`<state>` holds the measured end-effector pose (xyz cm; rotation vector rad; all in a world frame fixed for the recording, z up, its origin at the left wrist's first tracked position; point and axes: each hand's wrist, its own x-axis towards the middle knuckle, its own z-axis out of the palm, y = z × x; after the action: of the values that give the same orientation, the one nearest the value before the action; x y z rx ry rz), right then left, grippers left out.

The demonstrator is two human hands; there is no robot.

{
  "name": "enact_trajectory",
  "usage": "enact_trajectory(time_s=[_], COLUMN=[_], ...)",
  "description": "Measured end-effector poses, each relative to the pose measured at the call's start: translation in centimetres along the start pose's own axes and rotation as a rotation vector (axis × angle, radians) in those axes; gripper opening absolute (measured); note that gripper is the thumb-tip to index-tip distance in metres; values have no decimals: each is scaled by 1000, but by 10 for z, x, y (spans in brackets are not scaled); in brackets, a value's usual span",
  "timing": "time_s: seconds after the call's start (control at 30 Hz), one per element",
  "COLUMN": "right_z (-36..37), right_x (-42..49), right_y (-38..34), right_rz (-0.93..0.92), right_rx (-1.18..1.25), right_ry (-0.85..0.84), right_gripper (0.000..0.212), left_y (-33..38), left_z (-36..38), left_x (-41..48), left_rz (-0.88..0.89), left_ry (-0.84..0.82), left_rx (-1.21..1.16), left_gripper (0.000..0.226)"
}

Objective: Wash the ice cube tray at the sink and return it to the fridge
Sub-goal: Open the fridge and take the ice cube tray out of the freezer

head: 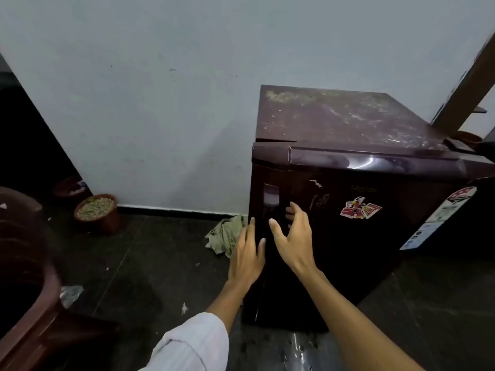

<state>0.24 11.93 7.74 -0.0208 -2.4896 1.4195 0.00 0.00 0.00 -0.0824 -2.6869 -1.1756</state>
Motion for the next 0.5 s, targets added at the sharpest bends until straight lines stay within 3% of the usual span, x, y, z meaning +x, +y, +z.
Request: enact_trajectory(time_s=[0.13,0.27,0.37,0.5], right_z=[13,20,19,17], right_x=[10,19,21,26], right_y=[-3,1,4,3], right_rz=[83,117,95,59], right_rx=[94,173,143,104], right_ry=[-9,-19,-66,-120], right_gripper=[64,56,35,17], left_y=[-9,-20,-33,-42], left_z=[6,9,13,13], left_x=[14,27,29,29], left_rz=[-94,-84,-89,-103], left_ry=[-119,-177,-197,-210], left_rx=[-209,-264,-304,-398], left_gripper=[59,44,49,39])
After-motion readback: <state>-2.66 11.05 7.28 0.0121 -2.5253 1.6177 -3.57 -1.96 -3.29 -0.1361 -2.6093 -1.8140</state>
